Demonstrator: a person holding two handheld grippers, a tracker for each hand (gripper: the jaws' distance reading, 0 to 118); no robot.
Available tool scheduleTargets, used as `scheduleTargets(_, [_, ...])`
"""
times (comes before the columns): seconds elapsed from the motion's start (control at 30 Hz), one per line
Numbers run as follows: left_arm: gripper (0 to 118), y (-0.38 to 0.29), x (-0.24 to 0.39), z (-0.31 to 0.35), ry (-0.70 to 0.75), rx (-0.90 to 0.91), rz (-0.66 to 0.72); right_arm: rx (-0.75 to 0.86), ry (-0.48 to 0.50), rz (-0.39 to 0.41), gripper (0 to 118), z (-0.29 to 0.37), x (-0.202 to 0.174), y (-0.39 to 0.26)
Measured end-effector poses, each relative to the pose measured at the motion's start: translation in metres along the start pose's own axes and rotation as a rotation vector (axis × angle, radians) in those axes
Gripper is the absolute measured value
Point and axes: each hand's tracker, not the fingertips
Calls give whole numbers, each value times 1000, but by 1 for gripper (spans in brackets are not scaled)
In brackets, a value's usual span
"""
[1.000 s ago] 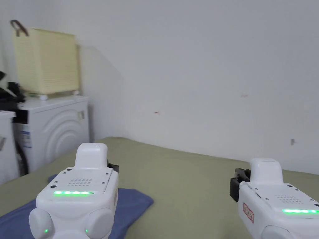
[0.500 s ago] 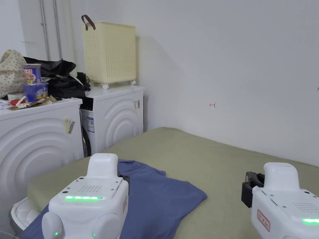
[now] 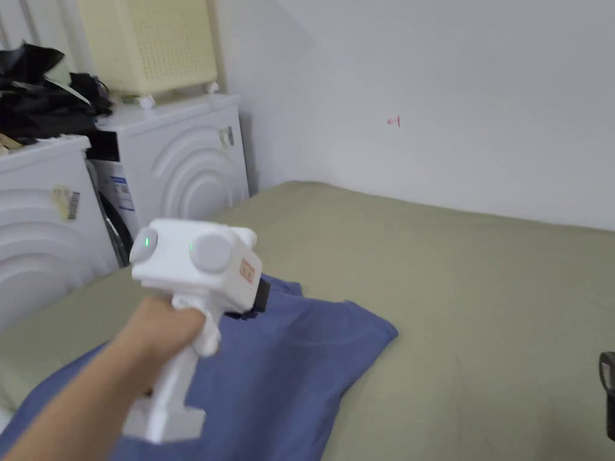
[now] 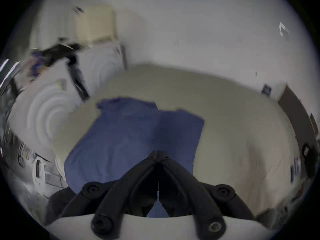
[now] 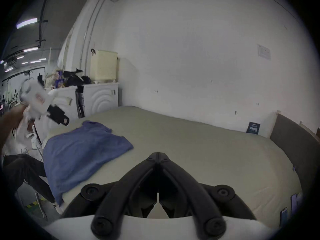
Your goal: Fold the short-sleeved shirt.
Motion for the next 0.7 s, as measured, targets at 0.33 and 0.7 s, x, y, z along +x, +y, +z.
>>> scheduleTargets(0.33, [30, 71, 1, -142, -117, -219, 47, -164, -44, -26, 2, -21, 40, -49])
scheduleTargets(0.7, [112, 37, 45, -185, -143, -315, 125, -215, -49, -123, 2, -22, 61, -72])
